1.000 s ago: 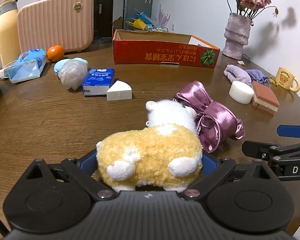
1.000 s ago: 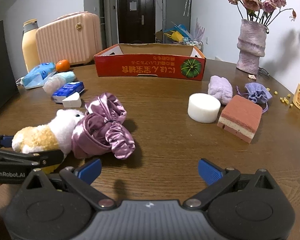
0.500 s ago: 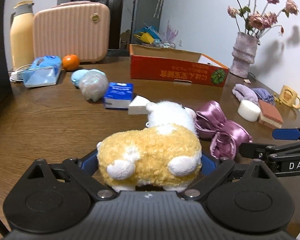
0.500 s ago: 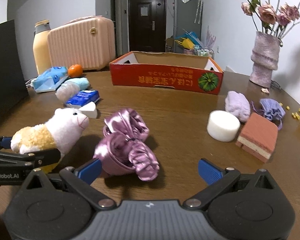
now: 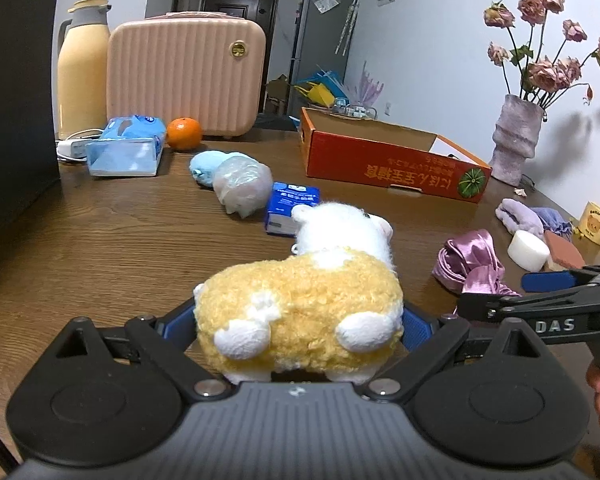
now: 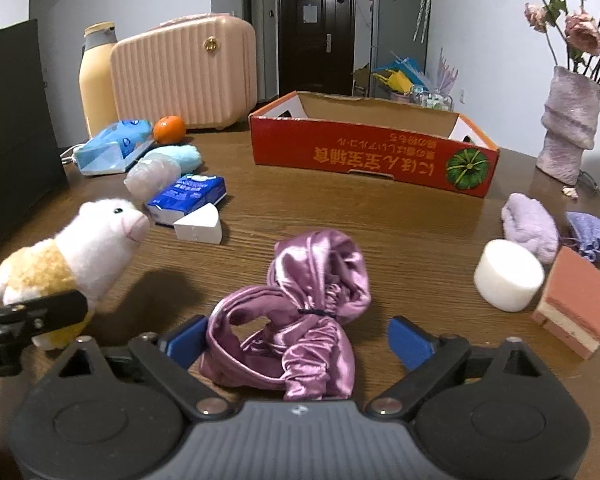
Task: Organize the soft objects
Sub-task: 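Grasp the pink satin scrunchie with the right gripper while the left holds the sheep, then carry the sheep and scrunchie with both grippers over the cardboard box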
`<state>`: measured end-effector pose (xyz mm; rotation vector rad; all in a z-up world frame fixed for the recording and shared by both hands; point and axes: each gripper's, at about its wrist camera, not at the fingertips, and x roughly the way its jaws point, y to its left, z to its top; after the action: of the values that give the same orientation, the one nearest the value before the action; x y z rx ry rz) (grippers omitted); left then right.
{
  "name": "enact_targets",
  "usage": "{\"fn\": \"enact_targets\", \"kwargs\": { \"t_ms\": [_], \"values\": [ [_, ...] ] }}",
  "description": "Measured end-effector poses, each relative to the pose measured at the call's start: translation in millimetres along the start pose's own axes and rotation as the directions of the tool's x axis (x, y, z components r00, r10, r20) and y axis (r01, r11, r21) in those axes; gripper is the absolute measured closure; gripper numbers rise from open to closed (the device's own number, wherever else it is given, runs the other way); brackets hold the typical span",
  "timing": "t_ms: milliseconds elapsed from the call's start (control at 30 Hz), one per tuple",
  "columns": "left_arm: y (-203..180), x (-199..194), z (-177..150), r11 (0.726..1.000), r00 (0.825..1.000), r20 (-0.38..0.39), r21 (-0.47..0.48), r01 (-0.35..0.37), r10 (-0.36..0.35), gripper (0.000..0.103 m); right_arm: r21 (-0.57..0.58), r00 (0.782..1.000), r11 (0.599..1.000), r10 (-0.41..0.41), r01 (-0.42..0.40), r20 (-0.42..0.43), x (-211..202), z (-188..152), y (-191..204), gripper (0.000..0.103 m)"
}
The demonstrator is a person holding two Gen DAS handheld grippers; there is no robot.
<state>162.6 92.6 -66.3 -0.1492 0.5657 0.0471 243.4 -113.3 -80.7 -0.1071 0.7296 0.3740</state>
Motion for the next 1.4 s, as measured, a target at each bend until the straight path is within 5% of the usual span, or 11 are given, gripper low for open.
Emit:
{"fn": "enact_targets", "kwargs": {
  "t_ms": [333,767,1400],
  "values": [
    [3,0,0,1.000,1.000,0.001,-0.011,0.015,-0.015,0.005,0.028,0.999,0.999,0.037,-0.037,-0.019,22,-2,0,0.026],
    [1,-1,0,1.000,1.000,0.011,-0.007,0.003,-0.003,0.005,0.066,0.997,0.995,0.073,-0.075,0.022,19,-6,-11,0.062],
    [-31,-14,28,1.000,0.995,0.101,0.028,0.009,-0.011,0.005,0.084,0.988,0.994,0.059,-0.072,0.143,-15,8,-31,0.066]
  ]
}}
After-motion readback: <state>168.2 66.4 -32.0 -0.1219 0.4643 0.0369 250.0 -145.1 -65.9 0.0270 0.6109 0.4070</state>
